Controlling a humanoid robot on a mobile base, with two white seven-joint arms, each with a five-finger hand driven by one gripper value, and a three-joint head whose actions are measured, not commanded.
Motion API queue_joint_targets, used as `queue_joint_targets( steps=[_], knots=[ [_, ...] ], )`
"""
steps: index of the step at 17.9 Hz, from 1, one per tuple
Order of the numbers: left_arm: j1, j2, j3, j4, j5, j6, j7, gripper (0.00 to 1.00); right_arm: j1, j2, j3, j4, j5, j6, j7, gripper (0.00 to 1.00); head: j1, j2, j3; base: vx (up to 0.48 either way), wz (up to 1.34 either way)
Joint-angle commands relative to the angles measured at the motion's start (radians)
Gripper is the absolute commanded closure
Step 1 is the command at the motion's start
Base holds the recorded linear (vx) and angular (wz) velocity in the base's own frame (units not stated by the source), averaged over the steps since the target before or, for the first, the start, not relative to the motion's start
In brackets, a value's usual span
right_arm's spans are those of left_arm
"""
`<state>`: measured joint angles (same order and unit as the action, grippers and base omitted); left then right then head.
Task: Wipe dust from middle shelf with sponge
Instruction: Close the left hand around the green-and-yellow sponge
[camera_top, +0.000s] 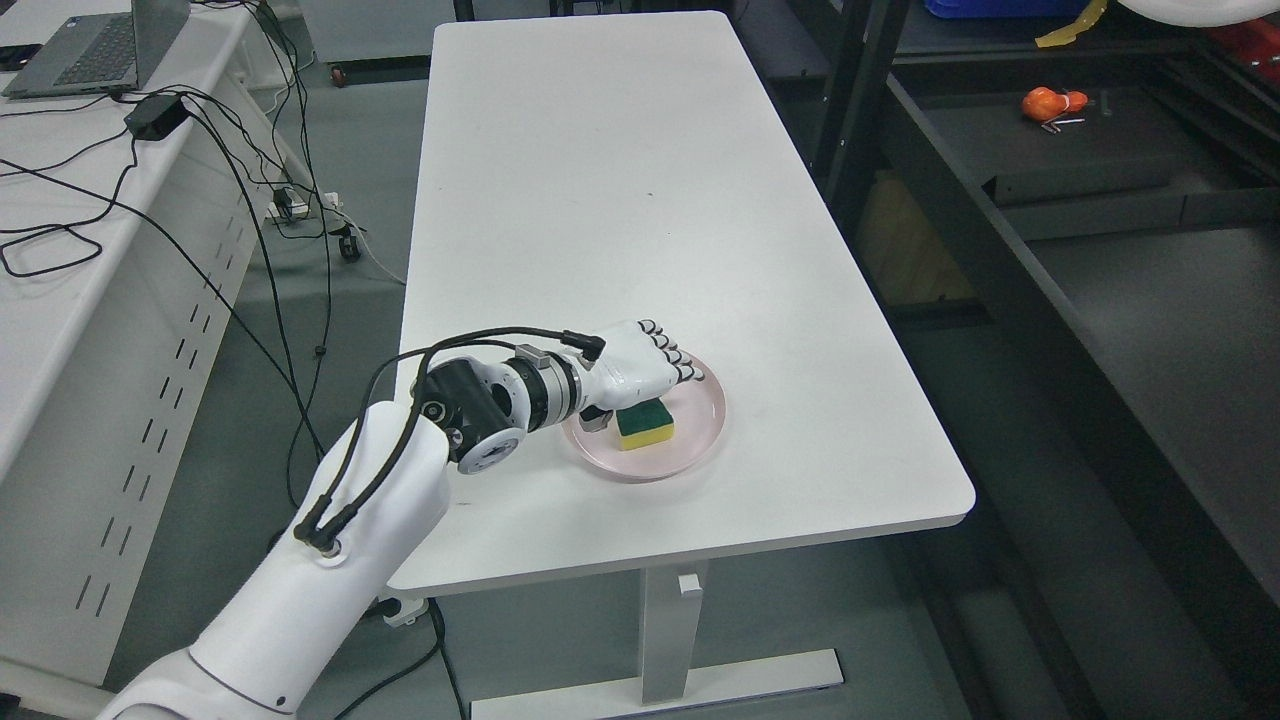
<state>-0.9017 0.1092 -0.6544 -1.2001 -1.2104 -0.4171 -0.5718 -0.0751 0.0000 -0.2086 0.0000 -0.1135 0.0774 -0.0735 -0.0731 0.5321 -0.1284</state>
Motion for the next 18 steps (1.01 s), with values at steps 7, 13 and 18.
queue_joint_targets(
  steps=[7,13,18],
  knots=[
    [0.041,-0.074,-0.047,0.074,-0.011,0.015,-0.025,0.12,0.0,-0.017,0.0,-0.017,0.0,-0.001,0.0,0.0,0.0,0.0,0.0,0.052,-0.03],
    [0.049,-0.075,0.002,0.077,-0.009,0.02,-0.051,0.32,0.0,-0.017,0.0,-0.017,0.0,-0.001,0.0,0.0,0.0,0.0,0.0,0.0,0.0],
    [0.055,-0.091,0.128,0.076,0.031,0.006,-0.062,0.59,0.0,-0.017,0.0,-0.017,0.0,-0.001,0.0,0.0,0.0,0.0,0.0,-0.004,0.02]
  ],
)
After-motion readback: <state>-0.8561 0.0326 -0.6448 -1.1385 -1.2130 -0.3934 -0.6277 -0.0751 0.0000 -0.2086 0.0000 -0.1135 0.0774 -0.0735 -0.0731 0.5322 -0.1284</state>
